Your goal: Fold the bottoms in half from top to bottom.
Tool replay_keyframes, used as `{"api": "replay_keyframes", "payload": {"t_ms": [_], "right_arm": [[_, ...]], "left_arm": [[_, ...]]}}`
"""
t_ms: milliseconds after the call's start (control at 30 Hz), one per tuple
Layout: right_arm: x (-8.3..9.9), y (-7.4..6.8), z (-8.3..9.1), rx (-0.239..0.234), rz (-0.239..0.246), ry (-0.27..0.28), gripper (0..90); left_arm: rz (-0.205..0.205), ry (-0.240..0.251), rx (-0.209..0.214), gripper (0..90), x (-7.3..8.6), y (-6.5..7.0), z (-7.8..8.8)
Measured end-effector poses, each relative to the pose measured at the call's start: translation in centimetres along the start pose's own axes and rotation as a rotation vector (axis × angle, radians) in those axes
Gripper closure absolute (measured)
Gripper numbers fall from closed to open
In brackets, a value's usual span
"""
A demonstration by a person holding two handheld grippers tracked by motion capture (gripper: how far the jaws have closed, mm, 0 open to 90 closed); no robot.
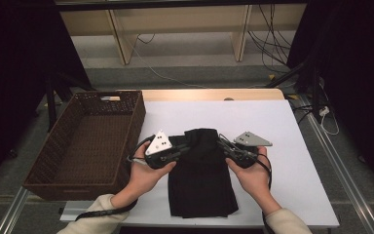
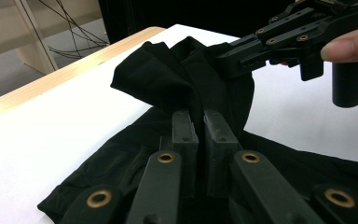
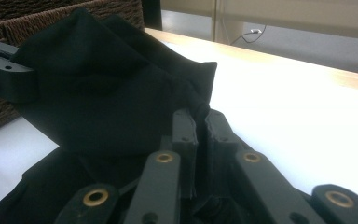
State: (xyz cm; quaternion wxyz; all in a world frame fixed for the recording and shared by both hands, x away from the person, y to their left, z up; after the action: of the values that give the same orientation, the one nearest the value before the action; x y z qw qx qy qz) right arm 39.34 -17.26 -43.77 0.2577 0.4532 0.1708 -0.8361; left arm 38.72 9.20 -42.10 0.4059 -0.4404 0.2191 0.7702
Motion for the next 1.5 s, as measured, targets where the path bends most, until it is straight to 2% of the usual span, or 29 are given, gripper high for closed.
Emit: {"api": "replay_keyframes", "payload": {"t_ms": [1500], "right_arm": [[1.2,-0.2,0.6,-0.042,0.003,-0.053,84.3]], "left_arm": [[-0.024,-0.024,0.022,84.1,0.9,0.7,0.1]]}}
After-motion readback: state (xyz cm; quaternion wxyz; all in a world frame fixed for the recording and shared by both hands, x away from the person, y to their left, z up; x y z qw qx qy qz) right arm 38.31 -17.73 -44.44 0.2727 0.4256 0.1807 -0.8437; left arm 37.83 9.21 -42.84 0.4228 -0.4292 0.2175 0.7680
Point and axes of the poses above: each handheld gripper's, and its own axes: z roughly backward along the jaws, x roughly out of its underside, y roughly to its right, the point moved 1 cm from there along -z, roughly forward along the jaws, and after that the axes turned 8 degrees about -y, right-handed, at the moved point
